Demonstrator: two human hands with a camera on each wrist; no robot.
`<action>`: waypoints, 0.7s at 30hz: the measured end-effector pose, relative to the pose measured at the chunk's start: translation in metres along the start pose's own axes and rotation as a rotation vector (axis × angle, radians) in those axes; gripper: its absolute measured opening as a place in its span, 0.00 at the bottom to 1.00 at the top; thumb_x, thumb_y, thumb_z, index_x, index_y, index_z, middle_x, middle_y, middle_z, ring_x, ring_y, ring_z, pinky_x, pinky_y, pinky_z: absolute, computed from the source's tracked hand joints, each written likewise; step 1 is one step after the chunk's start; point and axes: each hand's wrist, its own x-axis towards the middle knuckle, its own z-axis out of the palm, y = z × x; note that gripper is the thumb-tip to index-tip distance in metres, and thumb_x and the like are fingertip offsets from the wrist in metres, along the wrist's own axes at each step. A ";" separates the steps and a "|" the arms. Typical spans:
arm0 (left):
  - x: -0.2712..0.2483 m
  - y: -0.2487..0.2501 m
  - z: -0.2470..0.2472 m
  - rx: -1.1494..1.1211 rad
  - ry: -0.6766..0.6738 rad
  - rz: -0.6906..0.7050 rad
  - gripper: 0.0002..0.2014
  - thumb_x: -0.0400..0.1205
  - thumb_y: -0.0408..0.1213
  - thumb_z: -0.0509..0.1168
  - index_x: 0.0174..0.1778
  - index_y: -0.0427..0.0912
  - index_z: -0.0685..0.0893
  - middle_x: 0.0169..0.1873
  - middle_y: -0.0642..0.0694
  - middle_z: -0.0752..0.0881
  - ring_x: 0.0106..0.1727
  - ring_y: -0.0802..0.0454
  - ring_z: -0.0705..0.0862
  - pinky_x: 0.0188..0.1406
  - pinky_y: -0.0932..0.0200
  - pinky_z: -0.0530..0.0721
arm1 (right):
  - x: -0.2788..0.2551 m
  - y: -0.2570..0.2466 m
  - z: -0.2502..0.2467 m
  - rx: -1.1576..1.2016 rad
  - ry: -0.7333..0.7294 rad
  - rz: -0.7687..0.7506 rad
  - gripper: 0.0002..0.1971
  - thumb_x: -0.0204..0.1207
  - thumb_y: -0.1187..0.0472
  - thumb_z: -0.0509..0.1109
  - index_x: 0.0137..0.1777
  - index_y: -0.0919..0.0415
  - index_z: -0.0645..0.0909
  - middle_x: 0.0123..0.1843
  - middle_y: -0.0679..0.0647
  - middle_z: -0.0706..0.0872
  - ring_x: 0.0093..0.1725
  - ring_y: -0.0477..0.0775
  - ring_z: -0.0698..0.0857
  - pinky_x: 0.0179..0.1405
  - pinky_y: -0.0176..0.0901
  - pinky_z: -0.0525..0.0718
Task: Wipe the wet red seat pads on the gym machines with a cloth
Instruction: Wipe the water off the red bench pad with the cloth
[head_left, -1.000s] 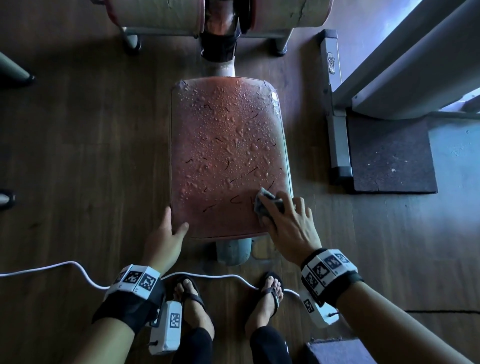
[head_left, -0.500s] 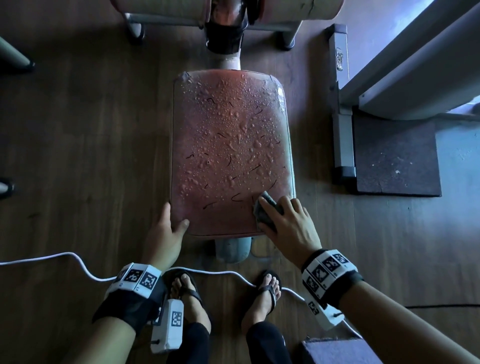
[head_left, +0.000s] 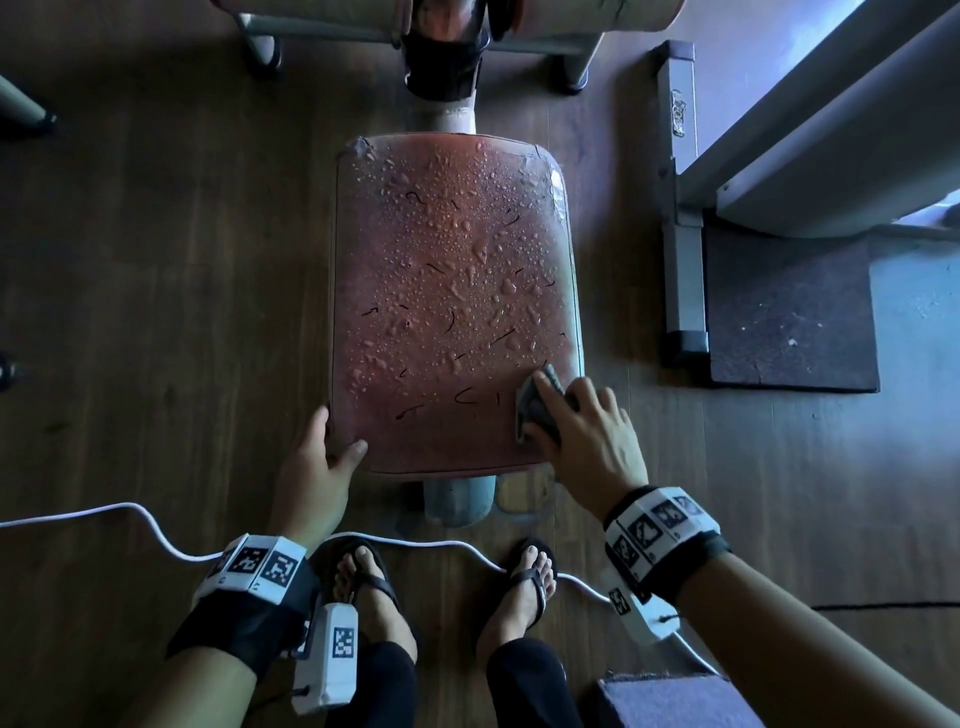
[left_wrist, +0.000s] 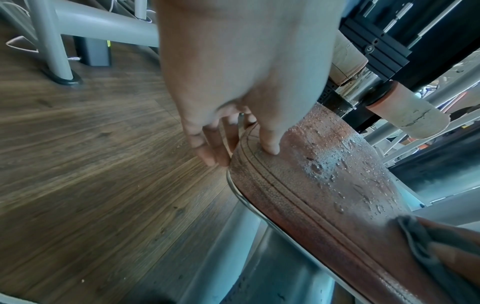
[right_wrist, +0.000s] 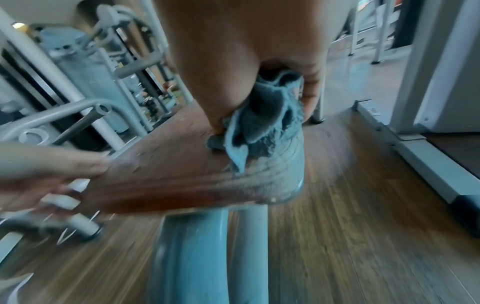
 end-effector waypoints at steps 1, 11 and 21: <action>0.000 0.000 0.000 -0.007 -0.001 -0.001 0.34 0.85 0.43 0.66 0.85 0.40 0.61 0.80 0.39 0.72 0.80 0.42 0.70 0.78 0.45 0.69 | 0.008 0.001 -0.001 0.008 0.011 0.045 0.29 0.78 0.42 0.68 0.77 0.51 0.72 0.58 0.58 0.78 0.51 0.64 0.79 0.43 0.58 0.84; 0.000 0.001 0.001 -0.023 0.009 -0.002 0.34 0.84 0.40 0.67 0.84 0.38 0.63 0.78 0.38 0.74 0.79 0.41 0.72 0.75 0.48 0.69 | 0.003 -0.005 -0.002 -0.006 -0.014 0.091 0.30 0.78 0.42 0.66 0.79 0.49 0.68 0.64 0.56 0.75 0.56 0.64 0.78 0.47 0.61 0.84; 0.002 -0.006 0.006 -0.032 0.029 -0.010 0.34 0.84 0.42 0.67 0.84 0.38 0.62 0.78 0.36 0.74 0.78 0.40 0.72 0.75 0.45 0.70 | 0.005 -0.001 0.006 -0.093 0.003 0.034 0.27 0.83 0.45 0.58 0.81 0.54 0.66 0.76 0.47 0.71 0.56 0.61 0.74 0.48 0.60 0.80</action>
